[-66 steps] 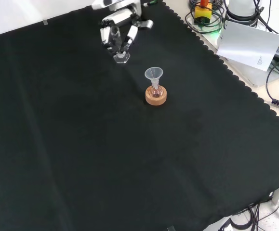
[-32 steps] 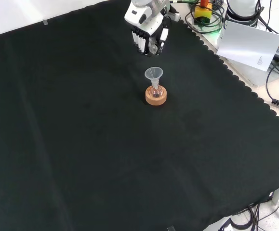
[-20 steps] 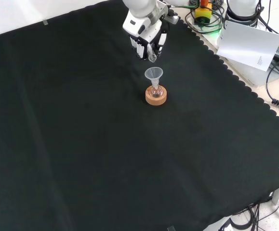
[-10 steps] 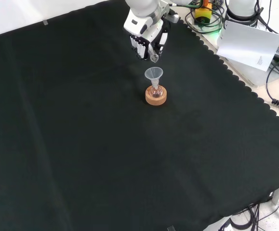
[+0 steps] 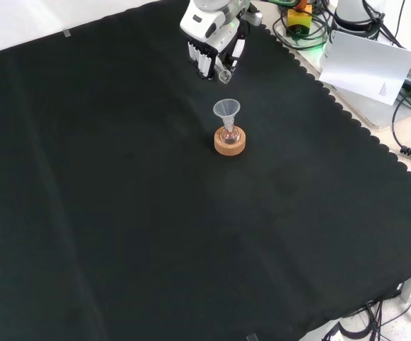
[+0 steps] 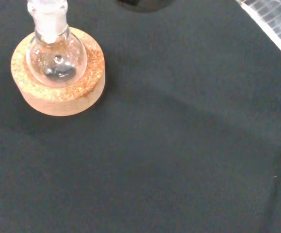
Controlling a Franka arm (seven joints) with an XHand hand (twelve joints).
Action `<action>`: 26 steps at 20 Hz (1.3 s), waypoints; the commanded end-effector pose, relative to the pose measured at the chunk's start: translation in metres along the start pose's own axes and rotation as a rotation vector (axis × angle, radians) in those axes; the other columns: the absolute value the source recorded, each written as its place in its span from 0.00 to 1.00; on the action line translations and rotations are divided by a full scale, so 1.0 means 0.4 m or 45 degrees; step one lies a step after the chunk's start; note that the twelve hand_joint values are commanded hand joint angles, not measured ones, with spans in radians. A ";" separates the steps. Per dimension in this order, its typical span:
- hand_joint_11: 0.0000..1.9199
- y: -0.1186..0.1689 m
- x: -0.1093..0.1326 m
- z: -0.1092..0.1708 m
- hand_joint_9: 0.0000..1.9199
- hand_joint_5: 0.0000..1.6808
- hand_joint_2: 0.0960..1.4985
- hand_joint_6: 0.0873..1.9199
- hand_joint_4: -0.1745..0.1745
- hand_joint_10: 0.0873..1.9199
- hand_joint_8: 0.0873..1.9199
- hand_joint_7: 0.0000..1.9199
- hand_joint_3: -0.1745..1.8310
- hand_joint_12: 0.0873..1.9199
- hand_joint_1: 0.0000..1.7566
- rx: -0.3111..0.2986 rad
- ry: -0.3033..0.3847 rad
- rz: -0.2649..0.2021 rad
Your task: Pour the water from the graduated cylinder into the round-bottom flask.
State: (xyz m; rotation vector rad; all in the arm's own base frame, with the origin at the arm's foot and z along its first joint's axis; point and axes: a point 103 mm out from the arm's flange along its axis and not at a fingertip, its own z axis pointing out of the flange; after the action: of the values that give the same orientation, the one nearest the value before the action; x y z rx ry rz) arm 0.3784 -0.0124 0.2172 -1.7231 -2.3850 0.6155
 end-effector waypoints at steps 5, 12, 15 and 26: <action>0.67 0.005 0.011 0.125 0.79 0.64 0.69 0.41 0.00 0.00 0.40 0.58 0.09 0.34 0.73 0.253 -0.081 0.039; 0.67 0.004 0.012 0.125 0.79 0.64 0.69 0.41 0.00 0.00 0.40 0.58 0.09 0.34 0.73 0.247 -0.084 0.039; 0.67 -0.002 0.001 0.121 0.79 0.64 0.69 0.41 0.00 0.00 0.40 0.58 0.09 0.34 0.73 0.226 -0.091 0.030; 0.67 -0.020 -0.025 0.089 0.79 0.64 0.69 0.41 0.00 0.00 0.40 0.58 0.09 0.34 0.73 0.210 -0.183 0.032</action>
State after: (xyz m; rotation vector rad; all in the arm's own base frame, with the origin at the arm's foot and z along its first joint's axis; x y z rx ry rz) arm 0.3620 -0.0330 0.1830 -1.6984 -2.2993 0.8978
